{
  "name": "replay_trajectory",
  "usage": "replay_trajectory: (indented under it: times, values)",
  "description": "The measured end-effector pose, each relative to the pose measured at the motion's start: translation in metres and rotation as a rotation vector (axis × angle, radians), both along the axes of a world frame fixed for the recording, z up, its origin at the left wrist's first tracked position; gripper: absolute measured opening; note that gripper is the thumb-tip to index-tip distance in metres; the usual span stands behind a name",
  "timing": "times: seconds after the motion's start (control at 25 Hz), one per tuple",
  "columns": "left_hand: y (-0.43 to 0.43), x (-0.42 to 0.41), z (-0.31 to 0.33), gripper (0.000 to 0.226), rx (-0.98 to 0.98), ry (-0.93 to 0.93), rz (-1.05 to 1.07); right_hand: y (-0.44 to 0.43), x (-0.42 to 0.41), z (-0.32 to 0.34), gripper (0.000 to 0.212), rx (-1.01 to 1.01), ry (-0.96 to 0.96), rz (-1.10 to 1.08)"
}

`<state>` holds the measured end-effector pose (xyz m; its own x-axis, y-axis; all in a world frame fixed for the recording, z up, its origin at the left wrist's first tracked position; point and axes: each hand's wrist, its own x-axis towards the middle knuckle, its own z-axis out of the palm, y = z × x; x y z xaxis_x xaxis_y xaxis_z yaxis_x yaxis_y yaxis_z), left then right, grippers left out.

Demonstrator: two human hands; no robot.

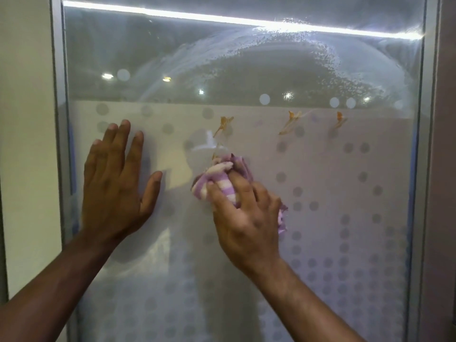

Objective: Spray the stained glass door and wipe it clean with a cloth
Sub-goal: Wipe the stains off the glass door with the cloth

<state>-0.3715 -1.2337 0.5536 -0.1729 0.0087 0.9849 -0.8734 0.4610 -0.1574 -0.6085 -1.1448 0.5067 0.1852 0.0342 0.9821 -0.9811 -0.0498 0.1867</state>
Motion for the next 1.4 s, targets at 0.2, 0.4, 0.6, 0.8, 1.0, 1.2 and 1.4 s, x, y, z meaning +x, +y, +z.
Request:
replay_trajectory:
  times: [0.2, 0.4, 0.6, 0.8, 1.0, 1.2, 1.4]
  values:
    - [0.000, 0.000, 0.001, 0.079, 0.006, 0.004, 0.010, 0.016, -0.073, 0.033, 0.032, -0.131, -0.333, -0.063]
    - [0.002, 0.000, 0.001, 0.076, -0.010, 0.005, 0.026, 0.018, -0.107, 0.058, 0.045, -0.214, -0.774, 0.032]
    - [0.003, 0.000, 0.001, 0.073, -0.014, 0.009, 0.037, -0.005, -0.023, 0.045, 0.043, -0.179, -0.534, 0.120]
    - [0.004, 0.002, 0.001, 0.072, 0.012, 0.000, -0.014, -0.010, 0.067, 0.000, 0.041, -0.018, 0.052, 0.113]
    - [0.007, 0.005, 0.001, 0.071, 0.005, 0.001, -0.088, -0.006, 0.029, 0.012, 0.039, -0.071, 0.035, -0.002]
    - [0.006, 0.005, 0.000, 0.074, 0.014, -0.007, -0.052, 0.003, -0.038, 0.043, 0.048, -0.204, -0.635, -0.015]
    - [0.005, 0.003, 0.000, 0.075, 0.019, -0.024, -0.033, -0.015, 0.022, 0.044, 0.055, -0.192, -0.540, 0.058]
